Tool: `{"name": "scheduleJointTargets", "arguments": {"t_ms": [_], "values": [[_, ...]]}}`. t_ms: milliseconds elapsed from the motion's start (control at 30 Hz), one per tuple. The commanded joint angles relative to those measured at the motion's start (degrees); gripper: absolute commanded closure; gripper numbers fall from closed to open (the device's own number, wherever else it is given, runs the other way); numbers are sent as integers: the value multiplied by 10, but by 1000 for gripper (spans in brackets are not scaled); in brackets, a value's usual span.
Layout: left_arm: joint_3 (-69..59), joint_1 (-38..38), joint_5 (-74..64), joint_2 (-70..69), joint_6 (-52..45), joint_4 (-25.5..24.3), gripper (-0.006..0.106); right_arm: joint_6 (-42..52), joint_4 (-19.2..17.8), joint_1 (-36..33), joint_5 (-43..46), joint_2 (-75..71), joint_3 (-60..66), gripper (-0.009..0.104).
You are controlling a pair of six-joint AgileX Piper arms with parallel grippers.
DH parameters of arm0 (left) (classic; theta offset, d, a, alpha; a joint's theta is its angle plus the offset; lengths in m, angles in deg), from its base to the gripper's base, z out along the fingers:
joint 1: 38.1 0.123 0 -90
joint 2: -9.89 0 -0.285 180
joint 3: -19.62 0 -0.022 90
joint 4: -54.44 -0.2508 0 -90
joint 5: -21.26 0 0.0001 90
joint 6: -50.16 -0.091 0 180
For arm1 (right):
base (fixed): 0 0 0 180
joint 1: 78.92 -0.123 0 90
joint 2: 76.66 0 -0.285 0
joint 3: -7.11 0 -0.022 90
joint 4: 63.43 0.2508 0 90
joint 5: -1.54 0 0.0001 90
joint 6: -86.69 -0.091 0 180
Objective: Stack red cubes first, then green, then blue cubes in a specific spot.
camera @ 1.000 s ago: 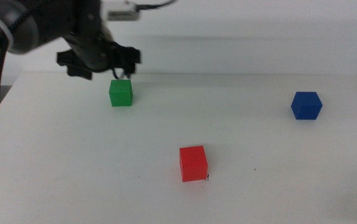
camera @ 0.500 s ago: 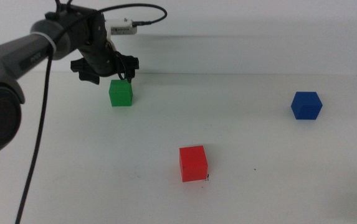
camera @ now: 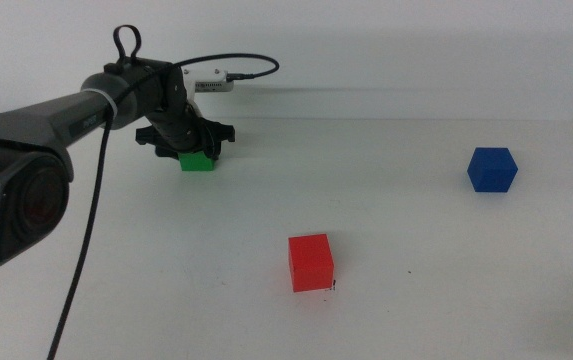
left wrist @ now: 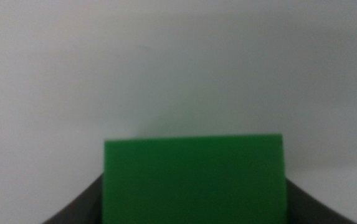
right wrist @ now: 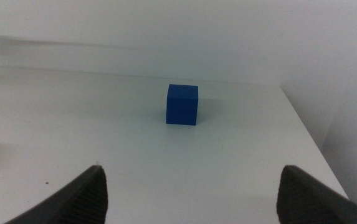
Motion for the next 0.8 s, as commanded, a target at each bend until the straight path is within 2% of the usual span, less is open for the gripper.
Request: {"name": "scheduleJointTargets", "arguments": {"t_ms": [0, 100, 200, 267, 367, 400, 500, 600, 667, 767], "values": [[4, -2, -4, -23, -30, 37, 57, 3, -6, 2, 5, -2, 2, 2], [-6, -21, -51, -86, -6, 22, 83, 3, -6, 2, 5, -2, 2, 2], [-85, -66, -65, -188, 101, -36, 91, 3, -6, 2, 5, -2, 2, 2], [-176, -113, -57, -257, 178, -82, 92, 3, -6, 2, 5, -2, 2, 2], [-286, -191, -23, -343, 287, -125, 92, 3, -6, 2, 5, -2, 2, 2], [-309, -222, -18, -361, 334, -156, 92, 3, -6, 2, 5, -2, 2, 2], [-323, -301, -60, -367, 482, -247, 88, 3, -6, 2, 5, -2, 2, 2], [-323, -349, -73, -346, 563, -302, 83, 3, -6, 2, 5, -2, 2, 2], [-322, -361, -66, -333, 580, -317, 80, 3, -6, 2, 5, -2, 2, 2], [-322, -365, -59, -314, 590, -306, 76, 3, -6, 2, 5, -2, 2, 2]]}}
